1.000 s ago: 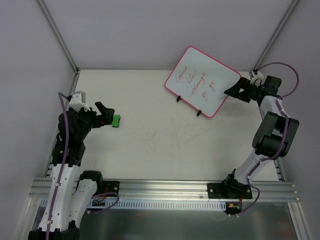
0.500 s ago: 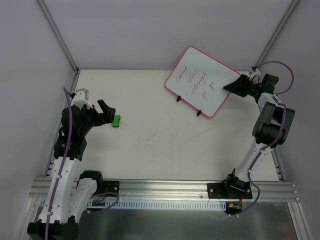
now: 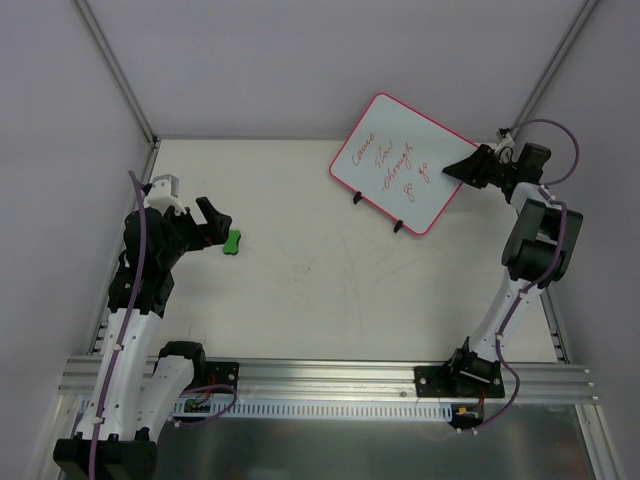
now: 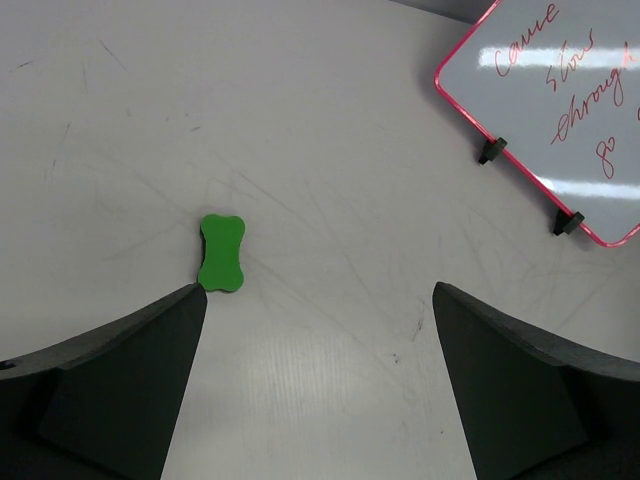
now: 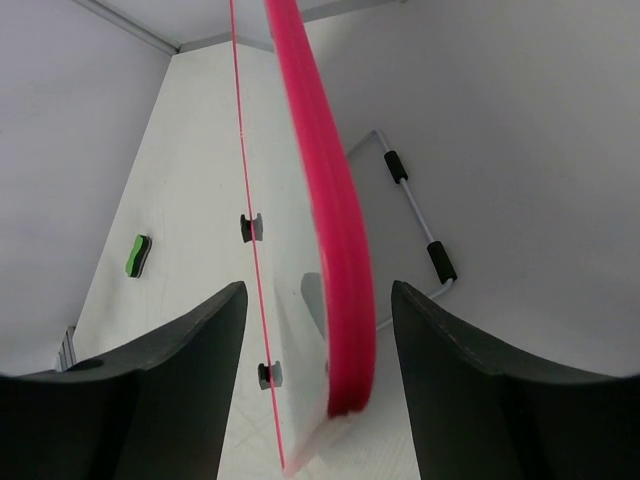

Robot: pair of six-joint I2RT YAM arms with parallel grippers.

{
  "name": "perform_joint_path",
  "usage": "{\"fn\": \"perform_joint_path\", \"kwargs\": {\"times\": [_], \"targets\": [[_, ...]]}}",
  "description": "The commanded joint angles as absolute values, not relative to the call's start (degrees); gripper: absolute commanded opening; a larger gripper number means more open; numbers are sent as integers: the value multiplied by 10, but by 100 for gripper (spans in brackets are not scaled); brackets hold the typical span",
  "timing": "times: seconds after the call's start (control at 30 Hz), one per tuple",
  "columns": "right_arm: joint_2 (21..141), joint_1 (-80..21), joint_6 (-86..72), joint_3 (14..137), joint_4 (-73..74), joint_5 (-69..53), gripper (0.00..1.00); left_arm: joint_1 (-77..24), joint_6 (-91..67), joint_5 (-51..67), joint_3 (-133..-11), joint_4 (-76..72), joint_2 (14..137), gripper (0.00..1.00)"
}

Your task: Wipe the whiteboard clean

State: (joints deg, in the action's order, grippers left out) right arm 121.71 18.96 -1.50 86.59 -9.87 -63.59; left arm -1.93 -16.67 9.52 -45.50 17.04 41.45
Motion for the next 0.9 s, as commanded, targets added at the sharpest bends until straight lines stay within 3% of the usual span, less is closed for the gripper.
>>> {"fn": "perform_joint_path", "kwargs": {"times": [0.0, 0.1, 0.3, 0.4, 0.43, 0.47, 0.87], "targets": [[1226, 179, -37, 895, -135, -662, 62, -24, -156, 93, -475, 169, 410, 99], [1232, 177, -53, 896, -153, -664, 57, -24, -154, 92, -473, 171, 405, 99], [1247, 177, -83, 896, -187, -673, 36, -24, -151, 93, -469, 177, 397, 99], [1249, 177, -93, 896, -199, -679, 17, -24, -152, 95, -468, 179, 393, 99], [1250, 176, -97, 896, -200, -681, 4, -24, -151, 95, -467, 179, 392, 99], [1251, 177, -99, 896, -205, -683, 0, -24, -151, 96, -468, 181, 390, 99], [1243, 184, -184, 885, -315, -707, 0, -24, -155, 94, -462, 185, 382, 99]]}}
